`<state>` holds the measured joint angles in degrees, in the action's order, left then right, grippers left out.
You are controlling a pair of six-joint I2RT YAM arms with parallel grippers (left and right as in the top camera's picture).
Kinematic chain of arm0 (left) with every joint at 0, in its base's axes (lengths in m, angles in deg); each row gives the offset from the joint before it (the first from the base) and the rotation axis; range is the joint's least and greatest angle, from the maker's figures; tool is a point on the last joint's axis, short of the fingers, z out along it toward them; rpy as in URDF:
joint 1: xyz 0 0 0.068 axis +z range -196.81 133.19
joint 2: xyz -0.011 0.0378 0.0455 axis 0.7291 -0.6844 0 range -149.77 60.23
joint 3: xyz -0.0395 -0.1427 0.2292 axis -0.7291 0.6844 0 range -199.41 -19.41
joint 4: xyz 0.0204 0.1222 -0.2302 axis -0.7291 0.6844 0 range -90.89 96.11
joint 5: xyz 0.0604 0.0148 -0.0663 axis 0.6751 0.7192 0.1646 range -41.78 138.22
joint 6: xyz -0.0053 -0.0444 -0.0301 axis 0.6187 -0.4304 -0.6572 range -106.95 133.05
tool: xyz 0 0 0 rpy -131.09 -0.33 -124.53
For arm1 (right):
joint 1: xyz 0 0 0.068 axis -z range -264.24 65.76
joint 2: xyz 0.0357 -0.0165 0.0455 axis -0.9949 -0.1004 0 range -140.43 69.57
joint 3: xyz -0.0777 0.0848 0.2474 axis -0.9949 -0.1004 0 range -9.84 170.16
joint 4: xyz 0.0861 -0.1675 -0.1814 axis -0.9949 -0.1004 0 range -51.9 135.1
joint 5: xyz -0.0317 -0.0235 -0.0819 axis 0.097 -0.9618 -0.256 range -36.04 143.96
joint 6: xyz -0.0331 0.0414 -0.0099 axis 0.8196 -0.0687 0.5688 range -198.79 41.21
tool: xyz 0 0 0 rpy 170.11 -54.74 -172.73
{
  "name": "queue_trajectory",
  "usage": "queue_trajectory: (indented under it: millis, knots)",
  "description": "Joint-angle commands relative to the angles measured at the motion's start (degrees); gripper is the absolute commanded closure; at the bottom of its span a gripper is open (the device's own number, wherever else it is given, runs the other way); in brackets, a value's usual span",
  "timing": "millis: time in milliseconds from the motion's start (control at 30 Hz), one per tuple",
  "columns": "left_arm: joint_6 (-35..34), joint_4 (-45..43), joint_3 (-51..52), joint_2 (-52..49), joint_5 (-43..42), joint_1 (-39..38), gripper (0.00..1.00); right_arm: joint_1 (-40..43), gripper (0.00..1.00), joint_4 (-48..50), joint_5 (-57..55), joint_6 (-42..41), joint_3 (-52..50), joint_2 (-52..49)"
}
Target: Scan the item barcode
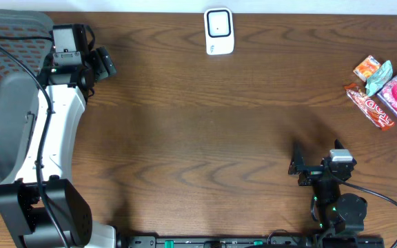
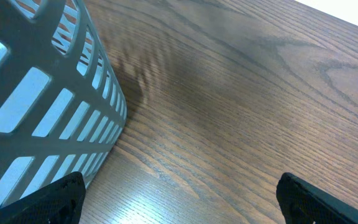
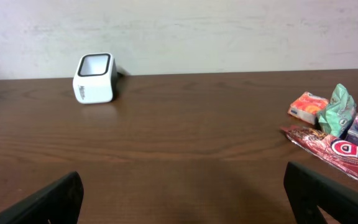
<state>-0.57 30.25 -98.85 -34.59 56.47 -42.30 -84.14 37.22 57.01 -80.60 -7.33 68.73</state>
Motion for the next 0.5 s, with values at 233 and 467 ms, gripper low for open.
queue_trajectory:
  millis: [233,467]
  knots:
    - [0.52,5.11,0.20,4.04,1.05,0.20,0.02,0.31,0.01,0.04,0.11,1.22,-0.50,0.50]
    - [0.55,6.34,5.11,9.68,1.01,0.20,0.02,0.31,0.01,0.04,0.13,1.22,-0.50,0.50]
